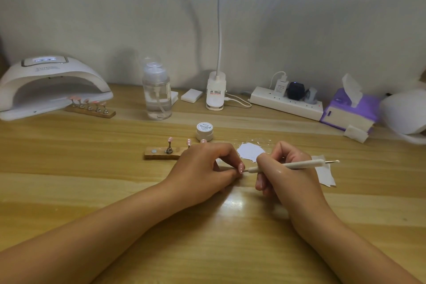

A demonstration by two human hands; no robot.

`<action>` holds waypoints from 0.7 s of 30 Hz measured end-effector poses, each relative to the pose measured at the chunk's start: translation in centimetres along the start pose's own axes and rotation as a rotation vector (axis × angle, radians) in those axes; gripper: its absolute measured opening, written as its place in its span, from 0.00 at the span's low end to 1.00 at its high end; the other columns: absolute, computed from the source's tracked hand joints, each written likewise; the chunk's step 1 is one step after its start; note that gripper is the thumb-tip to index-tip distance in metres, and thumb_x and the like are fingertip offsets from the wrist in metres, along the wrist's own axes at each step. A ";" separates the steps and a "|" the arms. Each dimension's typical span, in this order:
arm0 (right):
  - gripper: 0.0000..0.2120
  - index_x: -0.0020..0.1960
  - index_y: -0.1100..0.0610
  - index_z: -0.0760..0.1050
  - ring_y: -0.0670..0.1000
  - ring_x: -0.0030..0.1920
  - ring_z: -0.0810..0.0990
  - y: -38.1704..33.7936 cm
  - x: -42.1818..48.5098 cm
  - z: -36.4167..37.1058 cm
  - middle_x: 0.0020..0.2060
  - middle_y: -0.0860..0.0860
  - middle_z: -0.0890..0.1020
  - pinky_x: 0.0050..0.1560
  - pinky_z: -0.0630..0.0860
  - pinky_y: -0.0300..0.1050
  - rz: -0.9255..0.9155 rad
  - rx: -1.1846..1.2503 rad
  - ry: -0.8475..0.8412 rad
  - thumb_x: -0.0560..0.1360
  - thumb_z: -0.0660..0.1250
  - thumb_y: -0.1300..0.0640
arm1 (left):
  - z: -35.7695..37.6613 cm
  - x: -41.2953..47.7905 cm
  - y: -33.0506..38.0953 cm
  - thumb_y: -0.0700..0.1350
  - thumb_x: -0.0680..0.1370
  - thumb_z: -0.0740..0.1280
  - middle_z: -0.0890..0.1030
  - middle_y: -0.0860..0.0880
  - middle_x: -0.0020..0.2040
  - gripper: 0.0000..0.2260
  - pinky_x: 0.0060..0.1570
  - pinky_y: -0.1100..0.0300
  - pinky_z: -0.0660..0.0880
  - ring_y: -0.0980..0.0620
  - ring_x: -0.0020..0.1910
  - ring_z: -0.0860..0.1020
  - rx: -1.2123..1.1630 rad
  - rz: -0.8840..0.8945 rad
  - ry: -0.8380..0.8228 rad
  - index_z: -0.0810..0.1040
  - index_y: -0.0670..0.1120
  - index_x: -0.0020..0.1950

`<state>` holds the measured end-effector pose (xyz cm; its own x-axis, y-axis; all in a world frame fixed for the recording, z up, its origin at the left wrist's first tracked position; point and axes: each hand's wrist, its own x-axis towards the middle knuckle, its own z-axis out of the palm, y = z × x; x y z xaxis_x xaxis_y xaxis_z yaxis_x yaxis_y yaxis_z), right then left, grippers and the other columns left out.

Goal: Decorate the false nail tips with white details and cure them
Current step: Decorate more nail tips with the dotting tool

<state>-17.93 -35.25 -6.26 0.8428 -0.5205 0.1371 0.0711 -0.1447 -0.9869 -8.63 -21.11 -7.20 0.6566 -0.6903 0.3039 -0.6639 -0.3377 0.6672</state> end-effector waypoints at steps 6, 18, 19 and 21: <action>0.14 0.32 0.56 0.66 0.46 0.20 0.69 0.0 0.0 -0.2 0.21 0.56 0.75 0.20 0.64 0.35 0.020 0.122 0.058 0.73 0.65 0.66 | 0.2 -0.1 -0.1 0.44 0.74 0.72 0.80 0.70 0.39 0.07 0.43 0.67 0.64 0.62 0.30 0.78 -0.048 -0.025 -0.009 0.80 0.56 0.41; 0.13 0.55 0.47 0.76 0.51 0.34 0.83 -0.4 1.4 -2.8 0.49 0.43 0.85 0.31 0.78 0.39 -0.329 -0.157 0.209 0.82 0.59 0.64 | 0.0 -0.2 -0.2 0.45 0.75 0.71 0.83 0.63 0.47 0.07 0.39 0.62 0.71 0.53 0.30 0.80 -0.154 -0.005 -0.011 0.80 0.58 0.42; 0.13 0.55 0.48 0.76 0.51 0.33 0.83 -0.4 1.6 -3.0 0.49 0.44 0.85 0.30 0.78 0.39 -0.309 -0.120 0.216 0.83 0.57 0.63 | 0.0 -0.2 -0.2 0.44 0.75 0.71 0.83 0.63 0.47 0.07 0.40 0.62 0.71 0.53 0.30 0.80 -0.161 -0.001 -0.014 0.80 0.57 0.42; 0.14 0.55 0.50 0.78 0.48 0.30 0.81 -0.3 2.0 -3.3 0.48 0.48 0.85 0.28 0.77 0.38 -0.257 -0.034 0.232 0.84 0.55 0.64 | 0.0 -0.2 -0.1 0.43 0.76 0.71 0.83 0.63 0.47 0.08 0.39 0.63 0.72 0.53 0.29 0.79 -0.166 0.007 -0.019 0.80 0.56 0.42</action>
<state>-18.03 -38.98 -5.46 0.6558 -0.6400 0.4003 0.2445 -0.3216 -0.9148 -8.65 -20.95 -7.31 0.6443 -0.7049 0.2967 -0.5989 -0.2237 0.7689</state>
